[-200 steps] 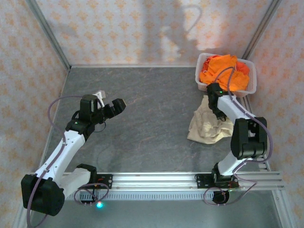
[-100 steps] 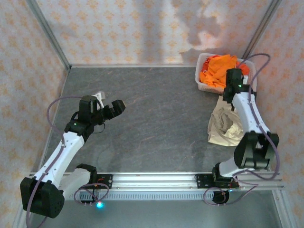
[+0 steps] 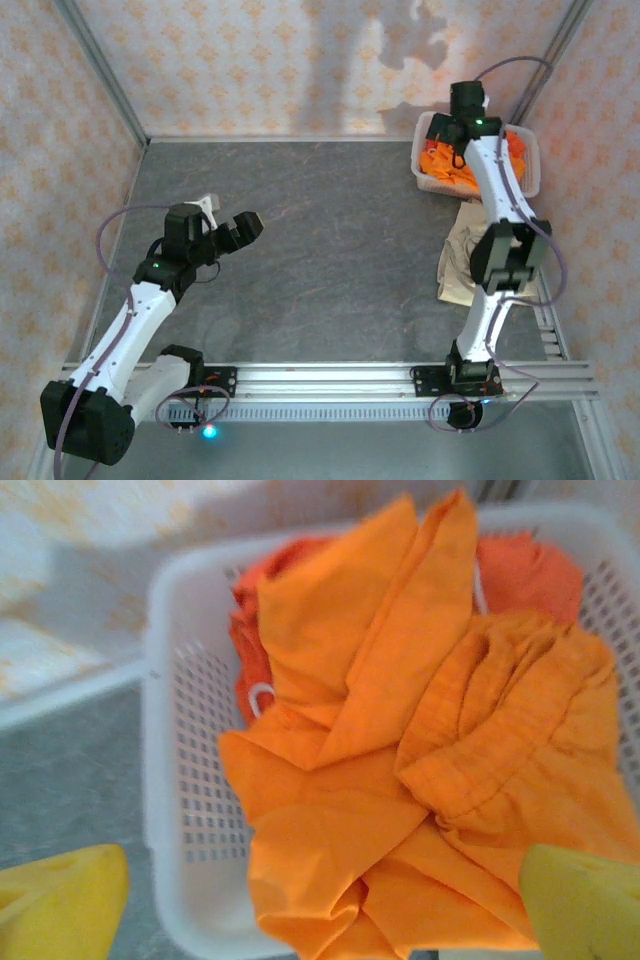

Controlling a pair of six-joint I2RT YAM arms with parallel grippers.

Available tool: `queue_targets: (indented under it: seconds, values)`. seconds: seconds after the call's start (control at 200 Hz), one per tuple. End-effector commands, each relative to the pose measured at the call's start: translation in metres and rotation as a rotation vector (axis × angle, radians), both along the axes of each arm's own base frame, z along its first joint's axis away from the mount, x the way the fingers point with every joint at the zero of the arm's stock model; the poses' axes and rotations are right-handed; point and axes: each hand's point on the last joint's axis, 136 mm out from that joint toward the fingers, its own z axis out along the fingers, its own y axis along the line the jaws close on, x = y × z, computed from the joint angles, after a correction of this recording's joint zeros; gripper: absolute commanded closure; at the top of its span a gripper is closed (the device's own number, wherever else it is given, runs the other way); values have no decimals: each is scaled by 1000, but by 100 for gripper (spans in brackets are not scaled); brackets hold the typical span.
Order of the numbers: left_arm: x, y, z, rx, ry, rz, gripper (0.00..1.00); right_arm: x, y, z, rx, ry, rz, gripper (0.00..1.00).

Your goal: Fold and stack the shorts

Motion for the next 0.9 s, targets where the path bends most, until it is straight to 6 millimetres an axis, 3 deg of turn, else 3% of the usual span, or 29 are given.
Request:
queue_targets:
  seconds: [0.0, 0.115, 0.23, 0.38, 0.525, 0.621, 0.896]
  values:
    - [-7, 0, -5, 20, 9, -9, 0, -4, -6, -33, 1, 122, -44, 4]
    - [-9, 1, -5, 23, 8, -5, 0, 4, -1, -62, 21, 170, -37, 13]
    - [-11, 3, -7, 27, 14, -3, 0, 6, -1, -82, 25, 206, -38, 35]
    - [-12, 3, -10, 27, 17, 2, 0, 4, 0, -81, 31, 213, -37, 63]
    - [-11, 3, -11, 24, 18, 5, 0, -1, 2, -41, 59, 110, -46, 95]
    - [-11, 3, -11, 17, 17, 10, 0, -10, 7, -7, 101, 19, -42, 100]
    - [-10, 3, -15, 6, 19, 13, 0, -37, 30, 103, 253, -282, 23, 100]
